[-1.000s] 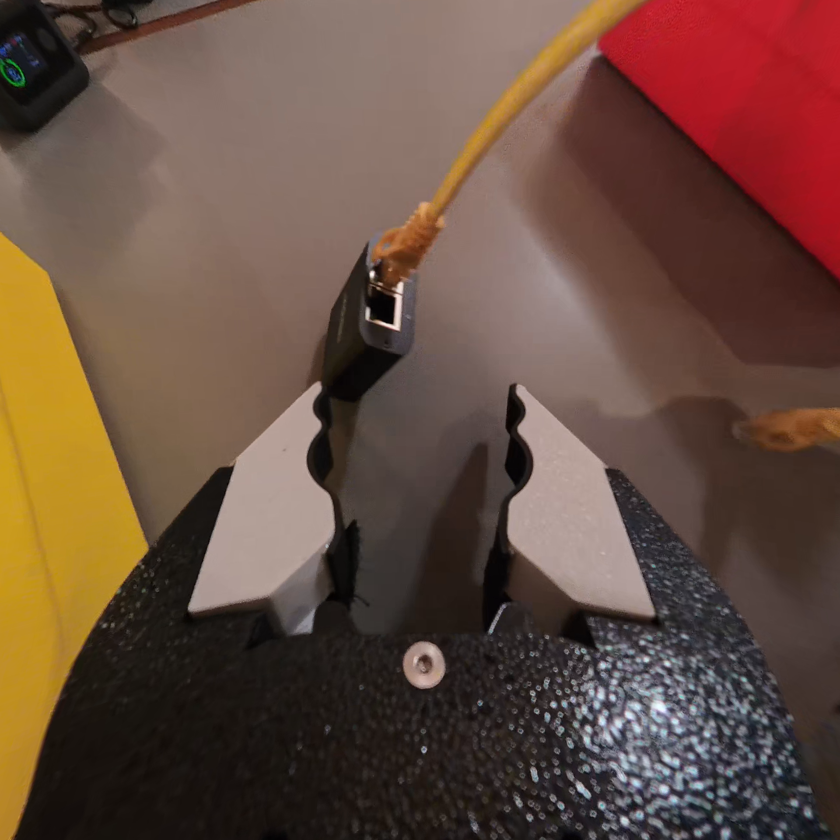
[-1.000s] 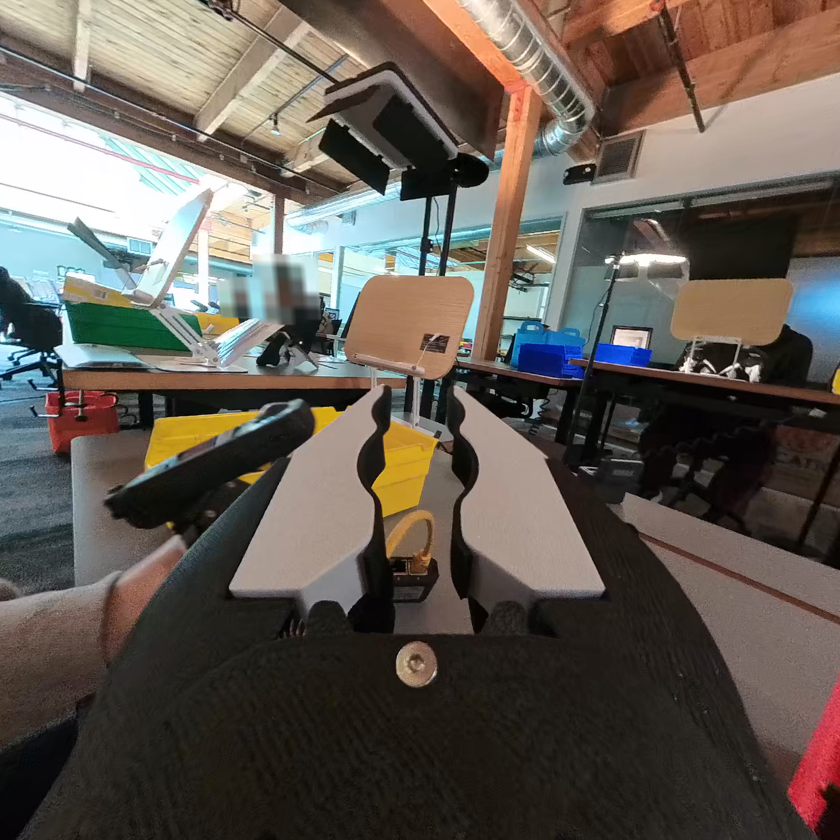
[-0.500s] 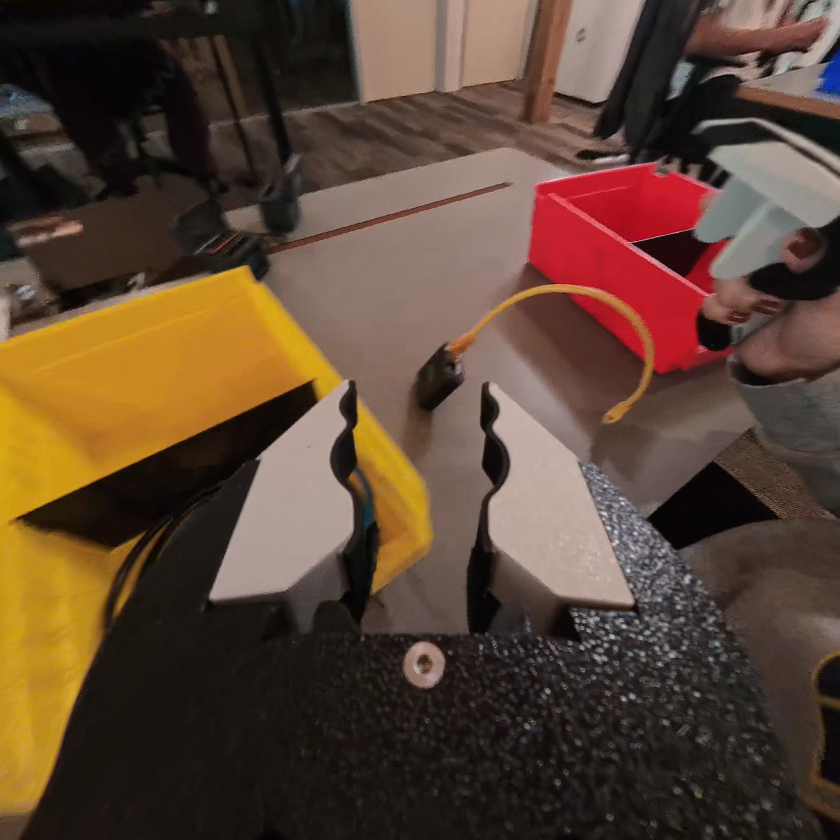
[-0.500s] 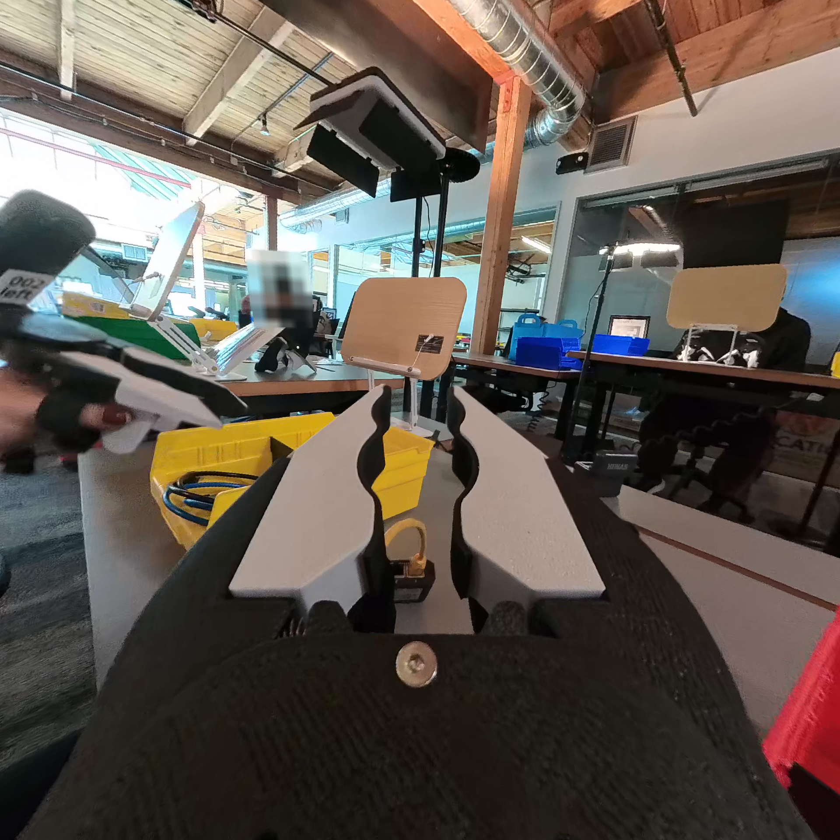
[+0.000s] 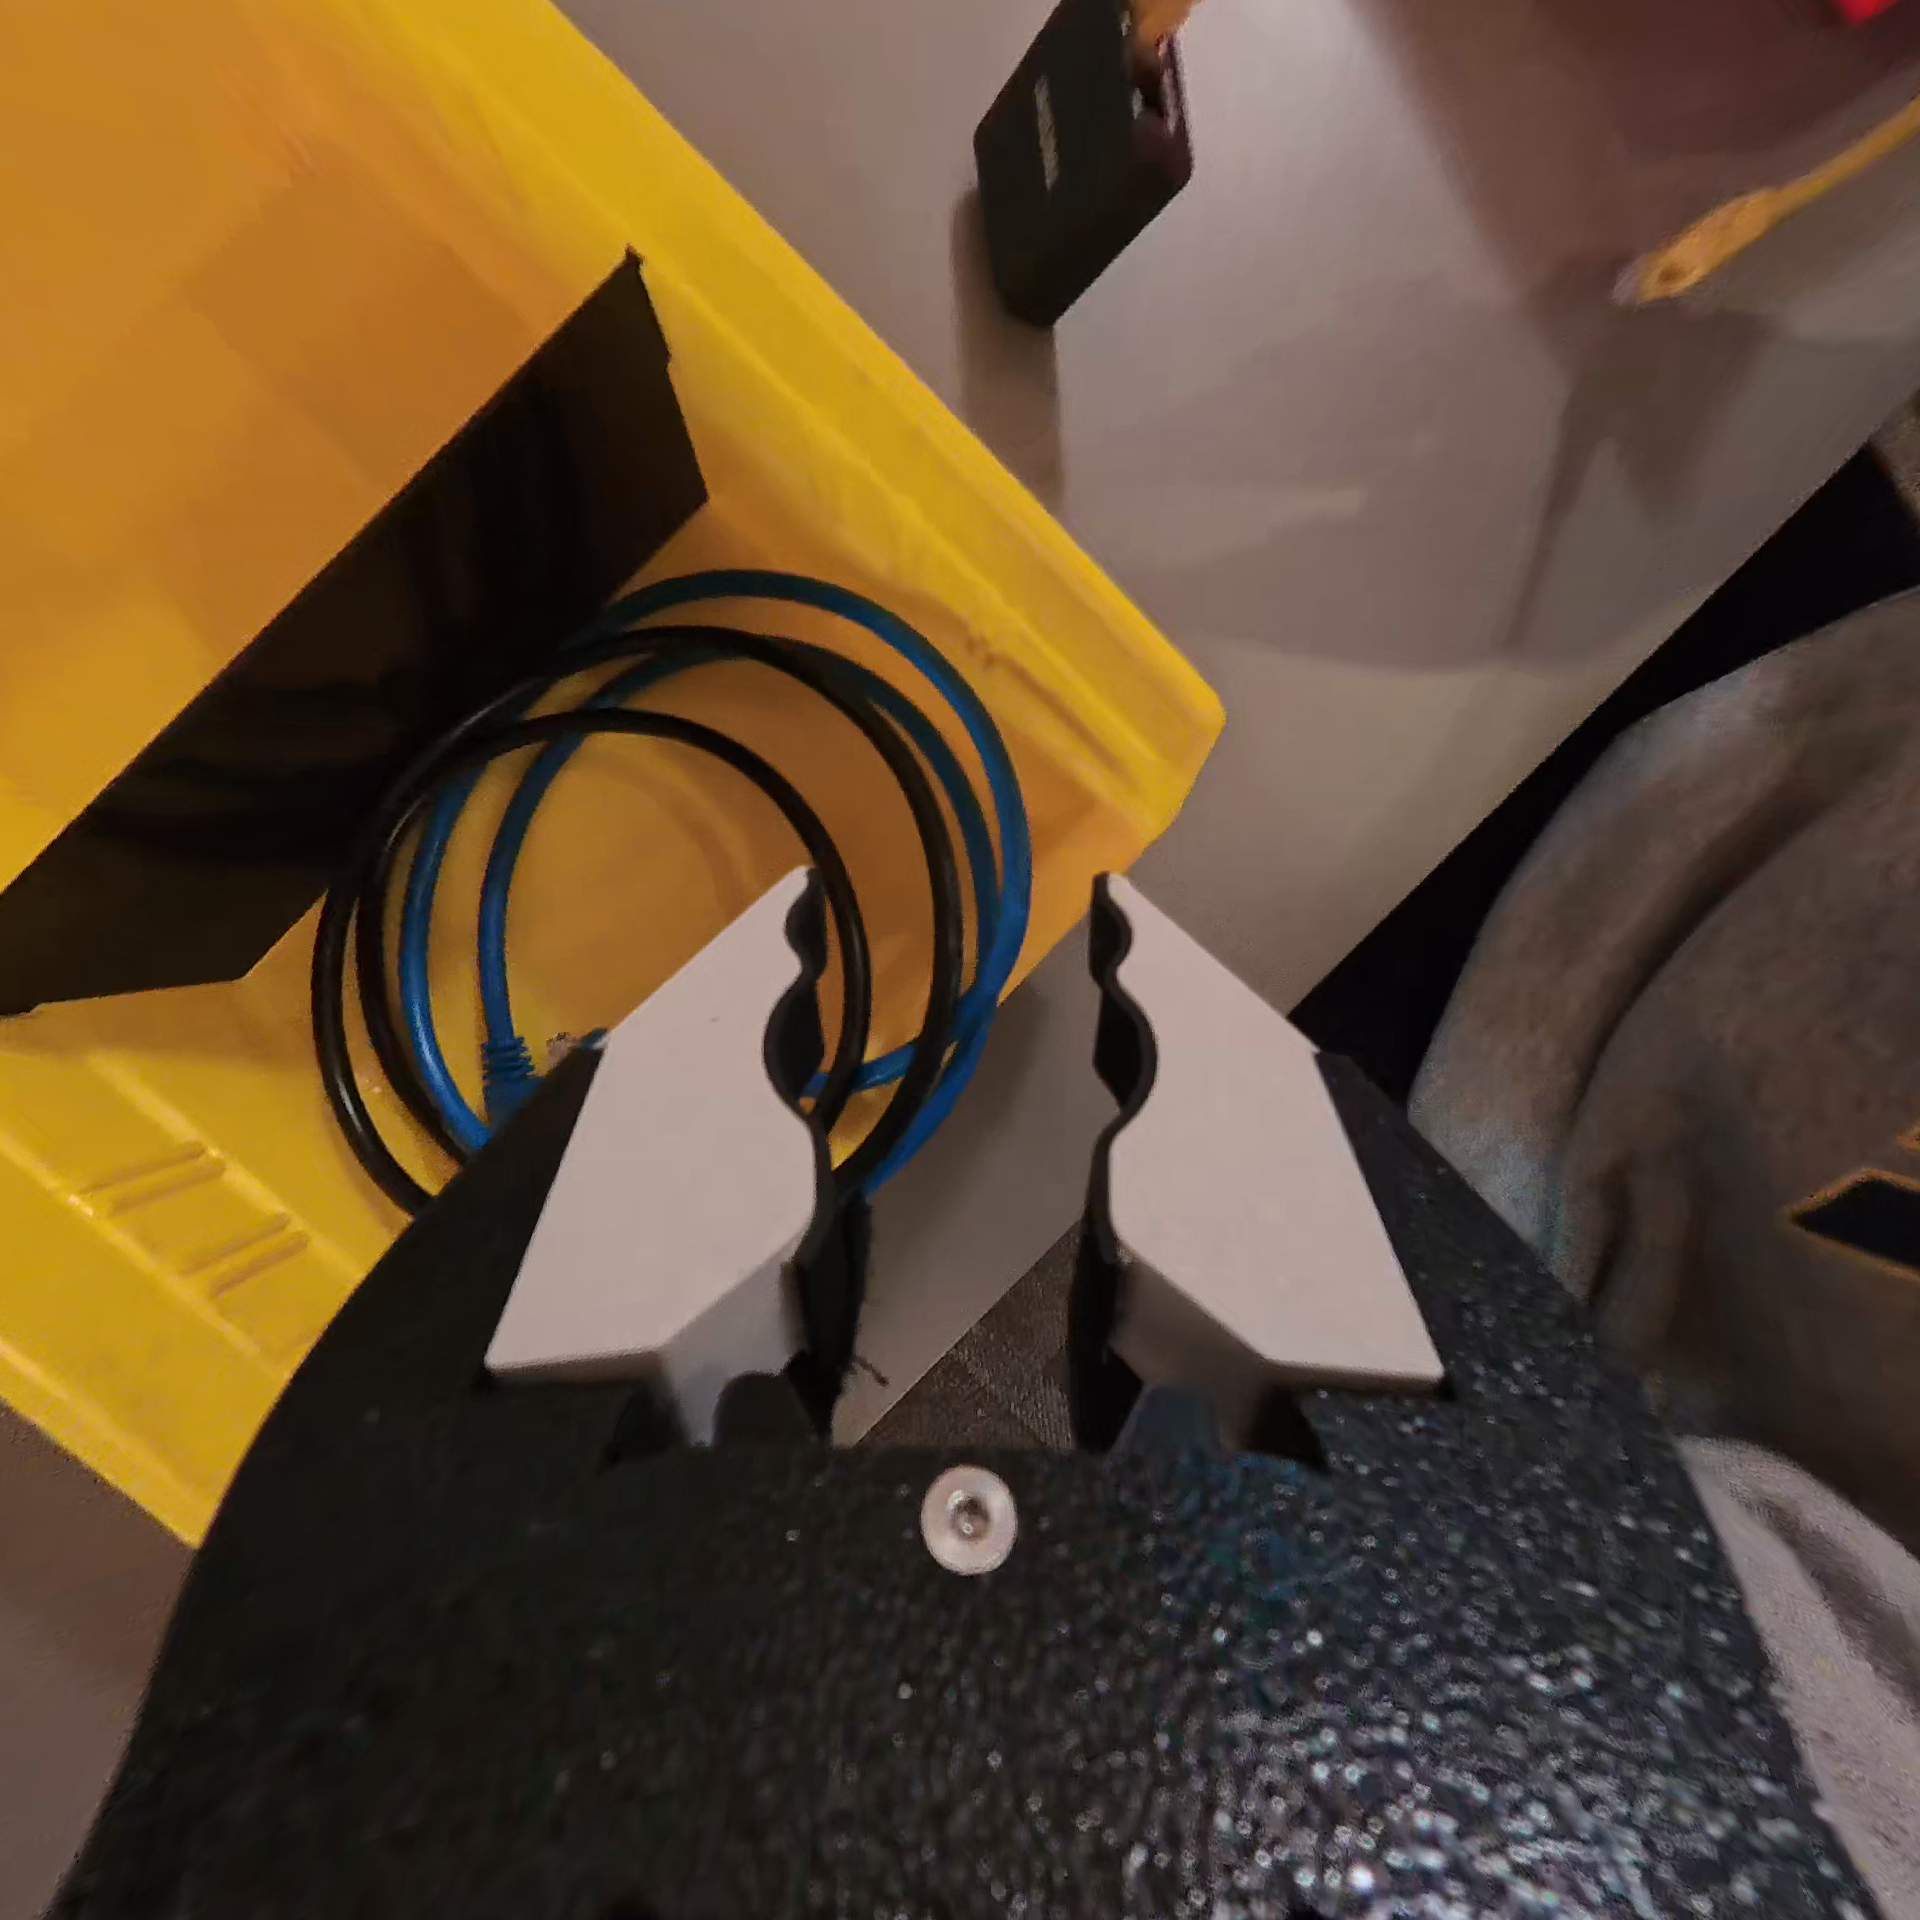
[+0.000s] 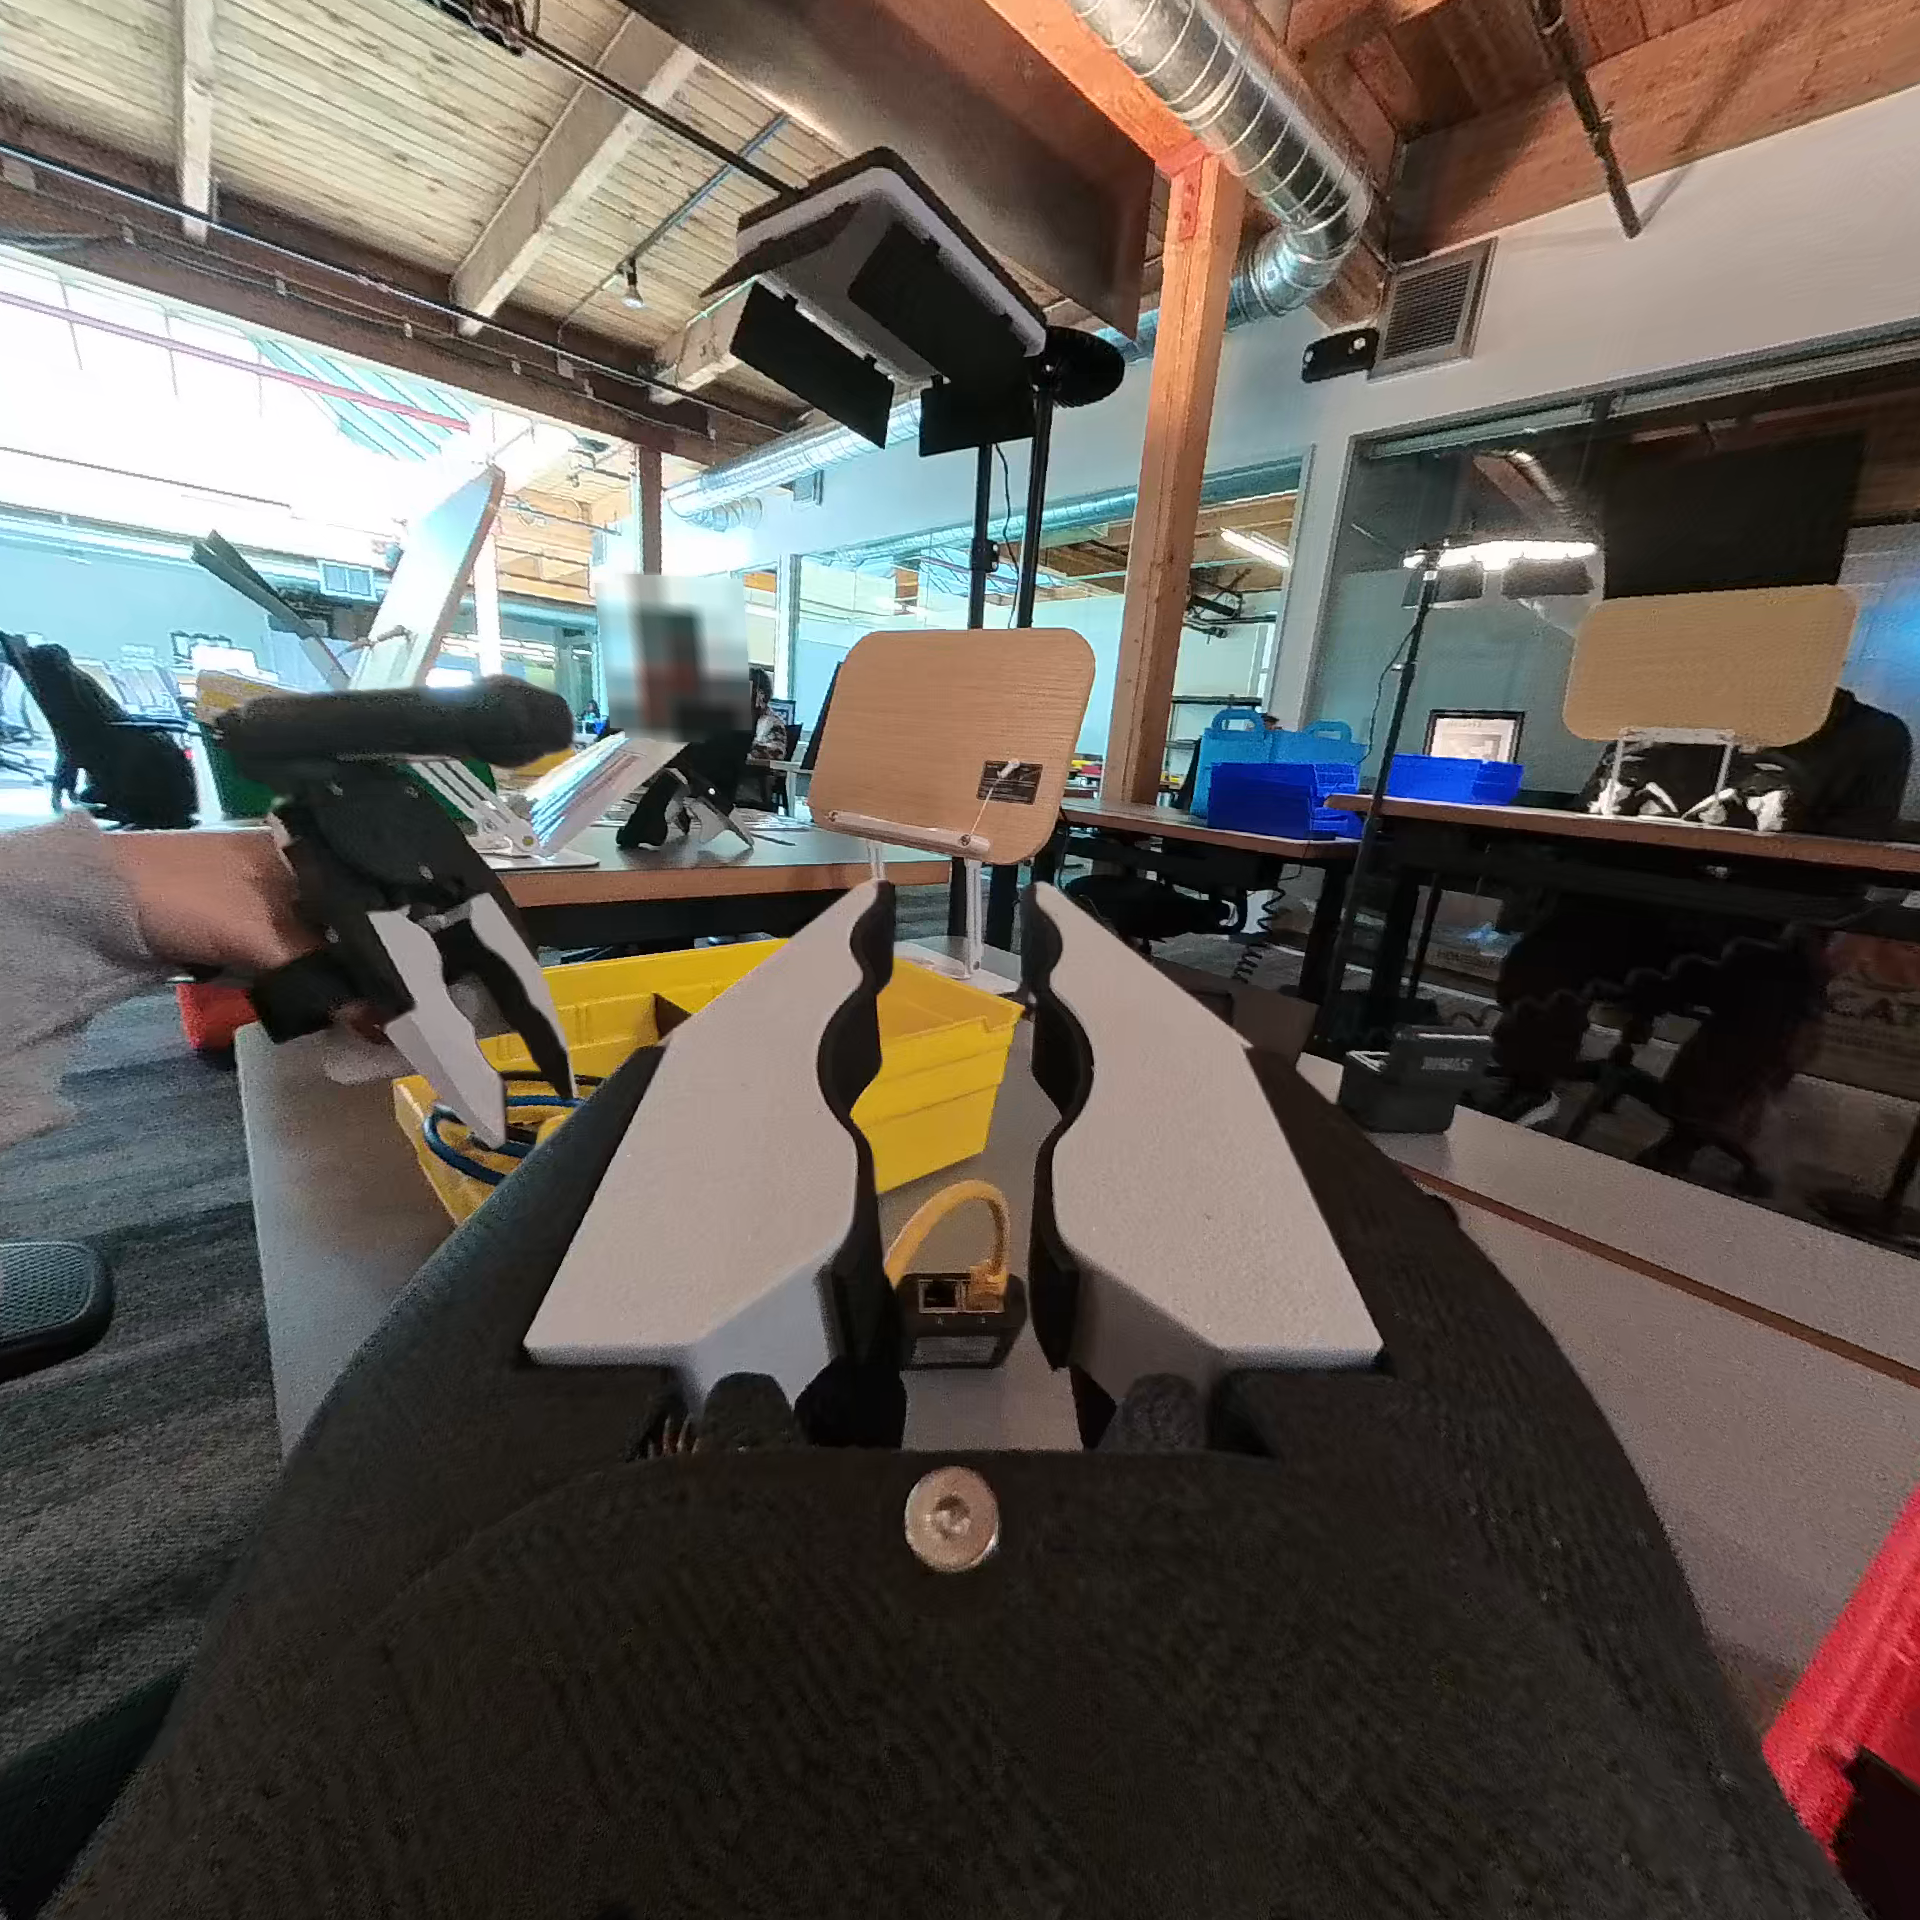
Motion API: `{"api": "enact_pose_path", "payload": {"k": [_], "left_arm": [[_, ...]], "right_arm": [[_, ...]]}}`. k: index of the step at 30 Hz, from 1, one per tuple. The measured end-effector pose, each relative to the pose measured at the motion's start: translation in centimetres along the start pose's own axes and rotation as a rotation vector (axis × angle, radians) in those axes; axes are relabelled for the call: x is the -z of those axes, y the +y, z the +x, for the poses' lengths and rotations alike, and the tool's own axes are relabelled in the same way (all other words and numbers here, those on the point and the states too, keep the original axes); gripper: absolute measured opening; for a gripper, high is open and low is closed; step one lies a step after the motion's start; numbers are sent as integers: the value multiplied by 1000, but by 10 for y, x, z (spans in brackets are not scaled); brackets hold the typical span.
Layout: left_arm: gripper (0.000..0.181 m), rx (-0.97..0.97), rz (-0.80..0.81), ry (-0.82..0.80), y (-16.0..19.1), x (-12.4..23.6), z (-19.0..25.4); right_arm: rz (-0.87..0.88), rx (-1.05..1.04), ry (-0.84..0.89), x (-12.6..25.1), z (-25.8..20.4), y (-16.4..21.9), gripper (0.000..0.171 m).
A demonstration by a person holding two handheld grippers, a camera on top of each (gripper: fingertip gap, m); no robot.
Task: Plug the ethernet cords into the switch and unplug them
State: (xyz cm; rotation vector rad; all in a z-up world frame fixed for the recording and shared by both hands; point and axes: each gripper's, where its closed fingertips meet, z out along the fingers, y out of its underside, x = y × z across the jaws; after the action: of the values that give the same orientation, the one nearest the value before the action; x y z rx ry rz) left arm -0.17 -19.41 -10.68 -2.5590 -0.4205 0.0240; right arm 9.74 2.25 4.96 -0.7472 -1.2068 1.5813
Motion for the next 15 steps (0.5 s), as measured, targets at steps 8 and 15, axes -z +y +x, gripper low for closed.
{"api": "enact_pose_path", "payload": {"k": [8, 15], "left_arm": [[22, 61, -23, 155, 13, -9, 8], [8, 39, 127, 178, -2, 11, 5]], "right_arm": [[-14, -10, -31, -3, -9, 5, 22], [-20, -19, -42, -4, -13, 7, 22]]}}
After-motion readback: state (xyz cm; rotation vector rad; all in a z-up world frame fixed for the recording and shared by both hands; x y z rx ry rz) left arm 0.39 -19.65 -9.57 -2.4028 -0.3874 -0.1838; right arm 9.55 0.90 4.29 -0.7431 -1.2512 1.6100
